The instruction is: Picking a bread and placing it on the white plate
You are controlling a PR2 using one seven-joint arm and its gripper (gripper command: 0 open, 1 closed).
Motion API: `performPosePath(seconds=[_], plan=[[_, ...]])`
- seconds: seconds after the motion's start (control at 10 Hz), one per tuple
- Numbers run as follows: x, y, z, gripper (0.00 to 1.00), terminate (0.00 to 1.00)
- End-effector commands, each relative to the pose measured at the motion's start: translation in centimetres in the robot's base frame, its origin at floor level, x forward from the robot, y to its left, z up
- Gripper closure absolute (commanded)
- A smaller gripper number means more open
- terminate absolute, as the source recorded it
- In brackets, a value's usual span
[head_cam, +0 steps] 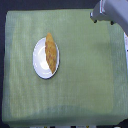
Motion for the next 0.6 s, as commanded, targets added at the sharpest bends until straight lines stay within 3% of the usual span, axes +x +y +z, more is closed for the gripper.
performPosePath(seconds=[0.0, 0.5], plan=[[-0.89, -1.09, -0.41, 0.0, 0.0], [-1.46, -0.81, -0.45, 0.0, 0.0]])
